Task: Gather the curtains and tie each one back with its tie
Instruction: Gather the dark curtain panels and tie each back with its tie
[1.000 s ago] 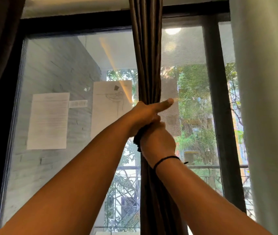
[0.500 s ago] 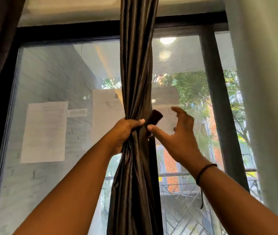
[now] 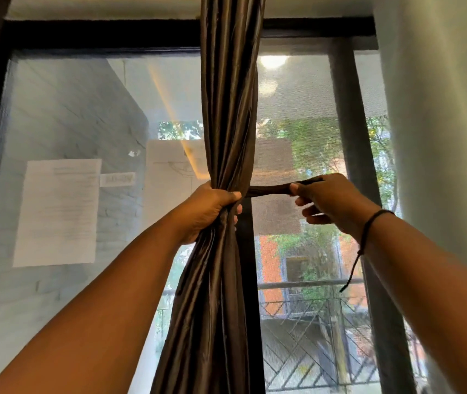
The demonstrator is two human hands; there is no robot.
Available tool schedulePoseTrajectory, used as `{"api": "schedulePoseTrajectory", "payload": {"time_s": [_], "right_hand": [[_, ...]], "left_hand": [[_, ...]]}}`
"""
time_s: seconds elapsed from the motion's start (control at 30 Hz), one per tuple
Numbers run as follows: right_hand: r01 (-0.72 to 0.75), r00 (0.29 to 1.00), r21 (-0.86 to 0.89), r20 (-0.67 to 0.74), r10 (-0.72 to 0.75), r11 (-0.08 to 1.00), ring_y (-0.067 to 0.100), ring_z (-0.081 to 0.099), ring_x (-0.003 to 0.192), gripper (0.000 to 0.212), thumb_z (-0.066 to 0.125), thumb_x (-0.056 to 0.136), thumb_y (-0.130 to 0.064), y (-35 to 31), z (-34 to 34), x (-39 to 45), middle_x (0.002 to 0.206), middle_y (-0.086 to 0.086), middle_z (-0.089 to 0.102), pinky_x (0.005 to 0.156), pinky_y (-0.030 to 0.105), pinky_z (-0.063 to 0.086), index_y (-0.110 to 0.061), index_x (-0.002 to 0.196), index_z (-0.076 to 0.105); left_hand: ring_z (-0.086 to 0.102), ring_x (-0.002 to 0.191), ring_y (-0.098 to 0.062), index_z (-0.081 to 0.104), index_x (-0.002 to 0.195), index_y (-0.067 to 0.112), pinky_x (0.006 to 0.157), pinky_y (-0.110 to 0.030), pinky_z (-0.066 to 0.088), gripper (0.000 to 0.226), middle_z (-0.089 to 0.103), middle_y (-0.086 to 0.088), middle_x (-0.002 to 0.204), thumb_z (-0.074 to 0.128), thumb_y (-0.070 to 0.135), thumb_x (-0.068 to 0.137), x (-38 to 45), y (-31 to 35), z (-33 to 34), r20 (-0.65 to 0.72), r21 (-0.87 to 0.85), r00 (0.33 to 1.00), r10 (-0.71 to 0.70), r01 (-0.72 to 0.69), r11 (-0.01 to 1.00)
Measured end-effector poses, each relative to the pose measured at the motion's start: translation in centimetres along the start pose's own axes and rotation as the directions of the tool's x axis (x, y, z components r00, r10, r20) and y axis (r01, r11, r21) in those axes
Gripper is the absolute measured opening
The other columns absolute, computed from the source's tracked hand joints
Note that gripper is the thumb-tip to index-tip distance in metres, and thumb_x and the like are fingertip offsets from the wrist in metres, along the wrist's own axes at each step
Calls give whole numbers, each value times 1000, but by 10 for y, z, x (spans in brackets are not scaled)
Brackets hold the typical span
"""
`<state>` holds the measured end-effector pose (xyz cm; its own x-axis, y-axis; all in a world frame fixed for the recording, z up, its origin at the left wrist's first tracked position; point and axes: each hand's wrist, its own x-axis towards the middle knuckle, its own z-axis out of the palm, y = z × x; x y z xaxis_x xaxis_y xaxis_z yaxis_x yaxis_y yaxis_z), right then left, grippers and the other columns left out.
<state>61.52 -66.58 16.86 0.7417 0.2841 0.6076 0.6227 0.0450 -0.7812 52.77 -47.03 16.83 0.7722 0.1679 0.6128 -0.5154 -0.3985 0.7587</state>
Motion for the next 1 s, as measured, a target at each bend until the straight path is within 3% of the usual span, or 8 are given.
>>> {"api": "schedulePoseTrajectory", "payload": {"time_s": [0.17,0.3,0.37,0.5,0.63,0.73,0.83,1.0], "right_hand": [[25,996,42,85,-28,999,23,63,85,11,62,89,-24,0,-7,-6,98,4,68,84,39,52,-18,97,67],[-112,983,-76,137,122,991,18,59,74,26,49,92,-36,-7,-20,-16,84,2,65,69,27,45,-14,94,62],[20,1000,-333,19,-14,943,10,52,69,35,54,90,-46,-11,-16,-16,83,0,56,57,20,39,-15,106,50],[301,946,-270,208,-250,914,18,59,98,55,72,75,-48,-32,15,-27,113,2,57,79,32,50,-22,118,51],[339,919,-331,318,-234,880,21,58,71,37,75,78,-25,-47,41,-31,83,10,64,64,30,47,0,103,66],[273,940,-282,283,-193,920,29,67,73,17,61,84,-2,-52,41,-26,79,12,67,59,27,48,8,95,69],[241,955,-293,240,-172,925,30,66,67,22,46,93,-3,-54,39,-21,77,8,66,51,25,45,8,96,65],[283,940,-482,311,-140,829,15,36,48,26,42,94,-17,-64,35,-21,68,8,48,42,22,28,0,92,62]], "left_hand": [[53,44,-13,57,93,4,44,-24,48,10,58,-5,61,51,12,94,-5,-6,-7,-26,-136,1000,-15,12,991],[45,36,-6,50,63,11,41,-18,45,31,47,3,49,46,20,92,-13,1,-23,144,-385,982,-122,170,907],[42,35,-5,48,60,11,40,-16,44,28,44,4,47,49,21,86,-15,4,-24,186,-428,974,-126,196,882],[40,35,-4,48,64,12,40,-15,41,20,41,5,49,51,21,81,-17,8,-10,207,-442,973,-107,191,877],[38,32,-4,44,50,13,36,-13,38,42,38,4,43,41,24,91,-14,11,1,204,-456,968,-145,225,861],[33,30,-4,40,42,15,35,-13,34,49,31,5,37,39,29,89,-16,14,1,212,-431,960,-184,261,864],[33,31,-4,41,42,16,38,-14,34,50,32,5,39,41,30,91,-18,16,6,174,-398,968,-179,235,886],[33,34,-5,44,55,15,40,-16,34,39,35,5,43,42,26,93,-19,16,12,105,-376,982,-158,186,908]]}}
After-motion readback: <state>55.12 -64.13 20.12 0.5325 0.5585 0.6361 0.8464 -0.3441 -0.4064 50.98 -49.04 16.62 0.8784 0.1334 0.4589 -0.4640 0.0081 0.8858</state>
